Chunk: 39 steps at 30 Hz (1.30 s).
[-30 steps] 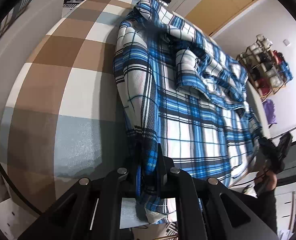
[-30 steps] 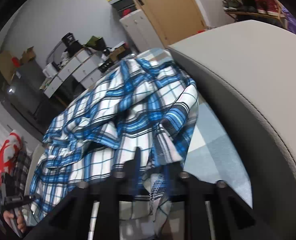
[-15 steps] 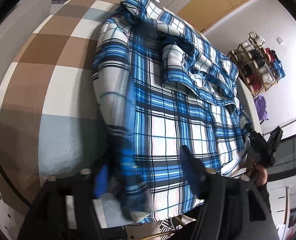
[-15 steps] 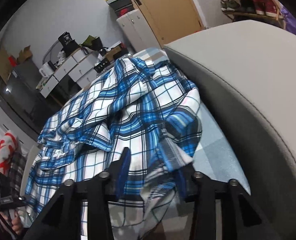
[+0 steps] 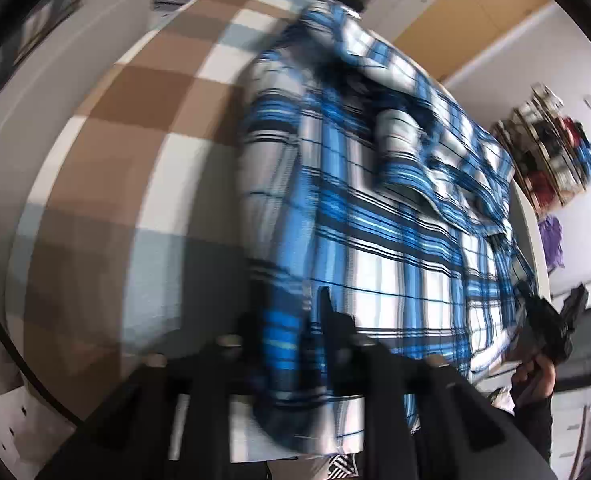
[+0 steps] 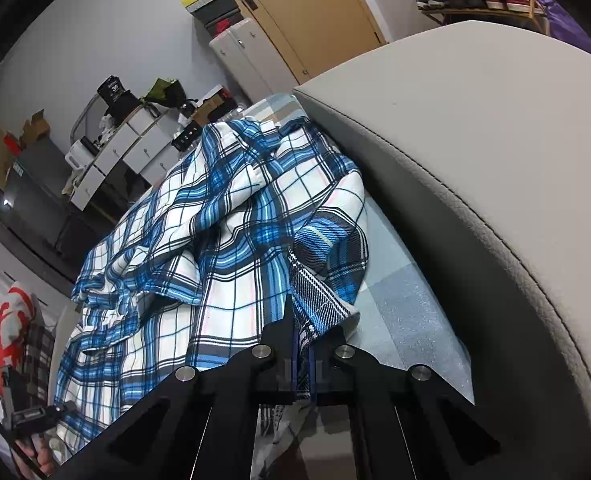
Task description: Fold large clothes
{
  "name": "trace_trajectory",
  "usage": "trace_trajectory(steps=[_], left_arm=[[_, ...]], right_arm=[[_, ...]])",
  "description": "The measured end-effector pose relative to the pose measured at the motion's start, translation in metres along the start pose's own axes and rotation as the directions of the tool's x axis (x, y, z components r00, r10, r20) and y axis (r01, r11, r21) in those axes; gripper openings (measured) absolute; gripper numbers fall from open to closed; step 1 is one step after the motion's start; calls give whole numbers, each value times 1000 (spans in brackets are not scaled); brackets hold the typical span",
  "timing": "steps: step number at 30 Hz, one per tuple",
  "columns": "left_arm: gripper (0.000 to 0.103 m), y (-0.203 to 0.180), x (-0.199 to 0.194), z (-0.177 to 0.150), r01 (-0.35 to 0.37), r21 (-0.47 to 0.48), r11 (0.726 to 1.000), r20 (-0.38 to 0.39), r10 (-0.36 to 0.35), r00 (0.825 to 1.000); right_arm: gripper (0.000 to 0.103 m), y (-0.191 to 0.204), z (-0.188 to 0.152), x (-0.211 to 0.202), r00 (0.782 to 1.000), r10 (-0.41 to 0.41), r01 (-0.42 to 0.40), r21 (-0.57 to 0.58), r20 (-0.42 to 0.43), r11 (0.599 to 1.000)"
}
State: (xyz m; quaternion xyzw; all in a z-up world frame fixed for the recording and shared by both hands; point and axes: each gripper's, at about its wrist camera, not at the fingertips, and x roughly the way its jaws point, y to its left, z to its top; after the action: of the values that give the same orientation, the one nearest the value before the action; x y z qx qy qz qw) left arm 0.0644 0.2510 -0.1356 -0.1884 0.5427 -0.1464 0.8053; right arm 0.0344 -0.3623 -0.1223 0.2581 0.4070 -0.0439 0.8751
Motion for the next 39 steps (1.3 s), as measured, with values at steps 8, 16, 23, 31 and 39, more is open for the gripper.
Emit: trace_trajectory(steps=[8, 16, 23, 31, 39], left_arm=[[0, -4, -1, -3, -40, 13, 999, -24, 41, 999], [0, 7, -13, -6, 22, -63, 998, -103, -28, 994], [0, -12, -42, -24, 126, 9, 992, -95, -125, 988], [0, -11, -55, -35, 182, 46, 982, -45, -180, 983], [0, -20, -53, 1, 301, 7, 954, -125, -298, 946]], right_arm=[[1, 6, -1, -18, 999, 8, -7, -30, 48, 1000], [1, -25, -6, -45, 988, 126, -138, 149, 86, 979], [1, -26, -12, -78, 981, 177, -186, 126, 79, 974], [2, -29, -26, -92, 983, 179, -174, 111, -36, 979], [2, -3, -5, -95, 978, 184, -183, 20, -102, 983]])
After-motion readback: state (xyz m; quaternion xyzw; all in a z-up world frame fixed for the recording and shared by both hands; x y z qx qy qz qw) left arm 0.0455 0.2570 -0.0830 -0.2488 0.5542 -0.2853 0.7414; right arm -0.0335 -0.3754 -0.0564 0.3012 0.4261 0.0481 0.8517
